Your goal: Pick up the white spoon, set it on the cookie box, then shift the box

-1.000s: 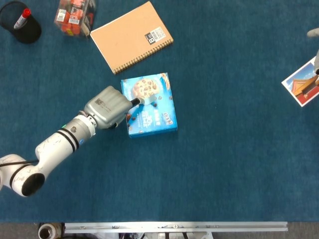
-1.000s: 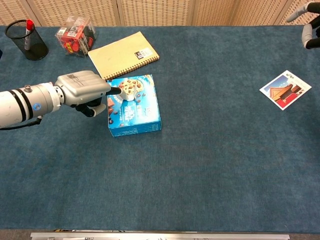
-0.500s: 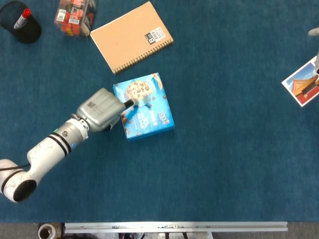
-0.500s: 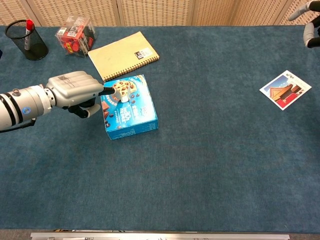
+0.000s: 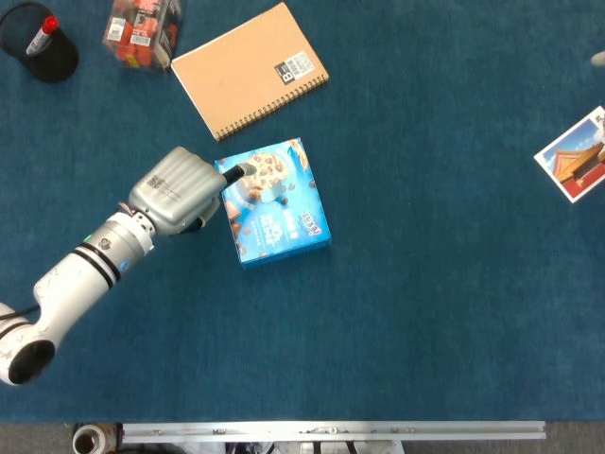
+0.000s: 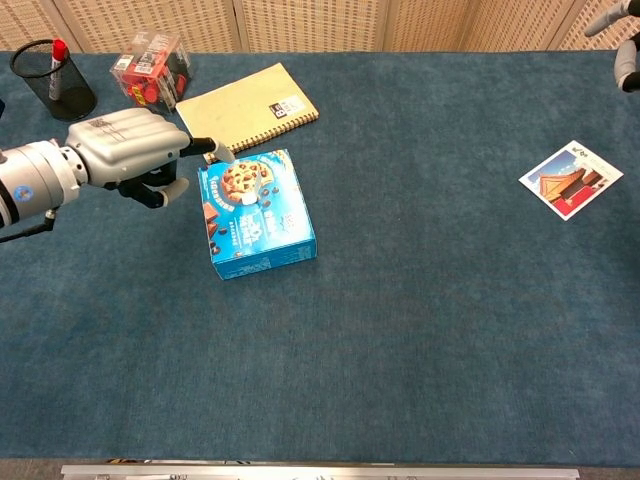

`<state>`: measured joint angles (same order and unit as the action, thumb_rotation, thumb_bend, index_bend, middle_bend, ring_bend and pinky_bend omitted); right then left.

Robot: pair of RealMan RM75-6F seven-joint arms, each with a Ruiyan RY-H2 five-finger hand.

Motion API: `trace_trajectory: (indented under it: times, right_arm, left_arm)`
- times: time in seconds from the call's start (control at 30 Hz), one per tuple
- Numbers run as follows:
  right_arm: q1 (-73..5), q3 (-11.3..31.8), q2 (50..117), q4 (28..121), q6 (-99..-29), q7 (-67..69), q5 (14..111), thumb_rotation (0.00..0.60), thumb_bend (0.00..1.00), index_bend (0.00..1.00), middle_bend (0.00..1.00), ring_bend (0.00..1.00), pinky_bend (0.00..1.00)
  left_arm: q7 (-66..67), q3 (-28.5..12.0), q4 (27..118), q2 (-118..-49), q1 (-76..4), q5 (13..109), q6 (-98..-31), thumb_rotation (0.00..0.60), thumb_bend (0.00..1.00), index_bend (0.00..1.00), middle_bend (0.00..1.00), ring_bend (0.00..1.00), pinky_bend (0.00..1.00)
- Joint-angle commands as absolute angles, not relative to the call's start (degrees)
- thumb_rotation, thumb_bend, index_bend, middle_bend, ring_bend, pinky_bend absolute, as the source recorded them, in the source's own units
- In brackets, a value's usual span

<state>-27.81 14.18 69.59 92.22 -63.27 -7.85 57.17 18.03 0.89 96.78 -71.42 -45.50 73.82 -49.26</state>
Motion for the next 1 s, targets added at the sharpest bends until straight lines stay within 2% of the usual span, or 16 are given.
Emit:
trace_trajectory:
  times: [0.03, 0.37, 1.0]
  right_arm:
    - [-27.4, 14.5, 69.3, 92.2, -63.7, -7.3, 57.1, 0.600, 0.68, 0.30, 0.78, 0.92, 1.00]
    - [-26.9, 14.4, 68.9, 92.2, -63.8, -7.0, 57.0, 0.600, 0.65, 0.30, 0.78, 0.92, 1.00]
    - [-26.4, 14.2, 68.7, 91.7, -63.3, -6.6, 56.7, 0.600, 0.65, 0.30, 0.78, 0.92, 1.00]
  left_arm:
    - [17.3, 1.0, 96.9, -70.8, -44.5, 74.7, -50.4, 0.600, 0.80, 0.16, 1.00, 1.00, 1.00]
    - [18.4, 2.8, 96.5, -71.5, -44.0, 74.5, -47.5, 0.600, 0.80, 0.18, 1.00, 1.00, 1.00]
    - [19.9, 1.2, 95.2, -75.0, -45.7, 72.8, -44.6, 0.600, 0.80, 0.18, 1.00, 1.00, 1.00]
